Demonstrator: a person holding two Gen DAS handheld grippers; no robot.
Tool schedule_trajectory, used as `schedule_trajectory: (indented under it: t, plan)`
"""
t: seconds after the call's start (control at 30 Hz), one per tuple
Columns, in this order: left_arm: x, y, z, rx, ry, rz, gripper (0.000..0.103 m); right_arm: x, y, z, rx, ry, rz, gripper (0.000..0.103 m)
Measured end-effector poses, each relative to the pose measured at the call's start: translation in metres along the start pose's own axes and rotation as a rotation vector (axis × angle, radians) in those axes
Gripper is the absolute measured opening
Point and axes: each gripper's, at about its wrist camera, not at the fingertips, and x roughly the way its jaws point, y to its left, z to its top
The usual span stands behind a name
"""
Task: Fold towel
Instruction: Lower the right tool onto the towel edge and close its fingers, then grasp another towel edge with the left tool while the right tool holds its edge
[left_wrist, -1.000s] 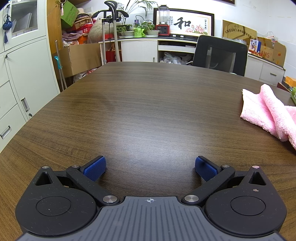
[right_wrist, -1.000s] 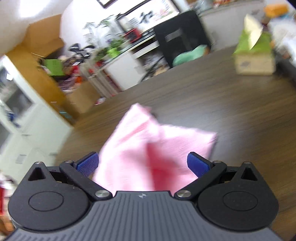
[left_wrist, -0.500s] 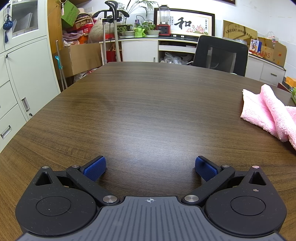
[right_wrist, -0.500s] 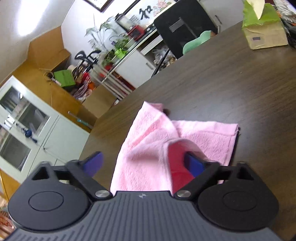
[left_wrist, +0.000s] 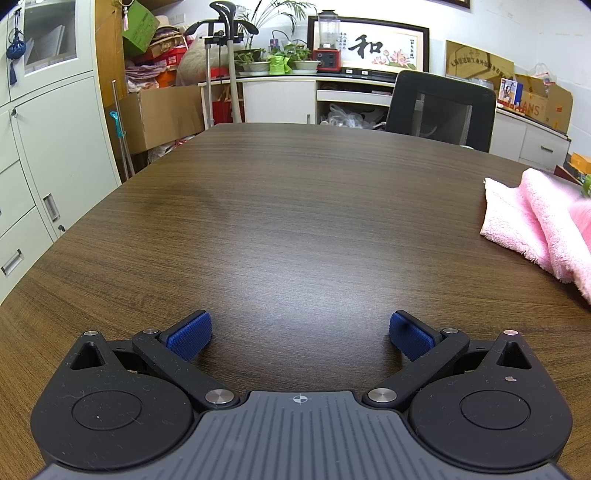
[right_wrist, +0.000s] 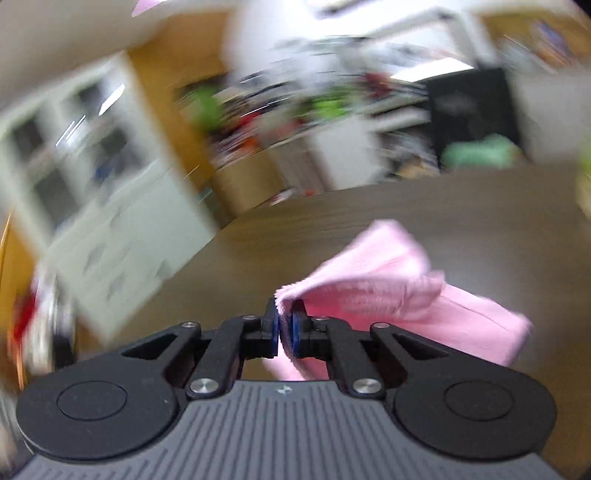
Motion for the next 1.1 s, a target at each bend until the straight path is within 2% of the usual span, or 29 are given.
schedule_trajectory:
  t: [0.1, 0.27, 0.5, 0.57, 0.63, 0.7, 0.77, 0.9, 0.97, 1.1]
  plan:
    - [0.0, 0.0, 0.0, 0.0, 0.0, 0.0, 0.103, 0.01, 0.04, -0.029, -0.188, 0.157, 0.084, 0.008]
    - [0.0, -0.001, 0.0, 0.007, -0.002, -0.008, 0.103, 0.012, 0.065, -0.058, -0.257, 0.293, 0.167, 0.01]
    - [-0.005, -0.017, 0.008, 0.088, 0.003, -0.088, 0.103, 0.004, 0.049, -0.059, -0.129, 0.271, 0.166, 0.016]
    - [-0.016, -0.03, 0.019, 0.132, -0.045, -0.106, 0.103, 0.002, 0.045, -0.06, -0.098, 0.258, 0.169, 0.022]
    - [-0.024, -0.042, 0.031, 0.163, -0.077, -0.127, 0.103, 0.002, 0.043, -0.062, -0.066, 0.243, 0.174, 0.039]
    - [-0.029, -0.054, 0.043, 0.184, -0.085, -0.158, 0.103, 0.002, 0.042, -0.064, -0.066, 0.24, 0.171, 0.043]
    - [-0.035, -0.08, 0.067, 0.213, -0.084, -0.228, 0.103, 0.004, 0.05, -0.067, -0.112, 0.252, 0.144, 0.043]
    - [-0.028, -0.132, 0.099, 0.255, -0.037, -0.302, 0.103, 0.01, 0.056, -0.07, -0.138, 0.26, 0.128, 0.042]
    - [-0.021, -0.156, 0.107, 0.296, -0.012, -0.322, 0.103, 0.009, 0.053, -0.071, -0.115, 0.259, 0.137, 0.042]
    - [0.0, -0.212, 0.12, 0.405, 0.026, -0.314, 0.103, 0.008, 0.052, -0.072, -0.101, 0.262, 0.152, 0.043]
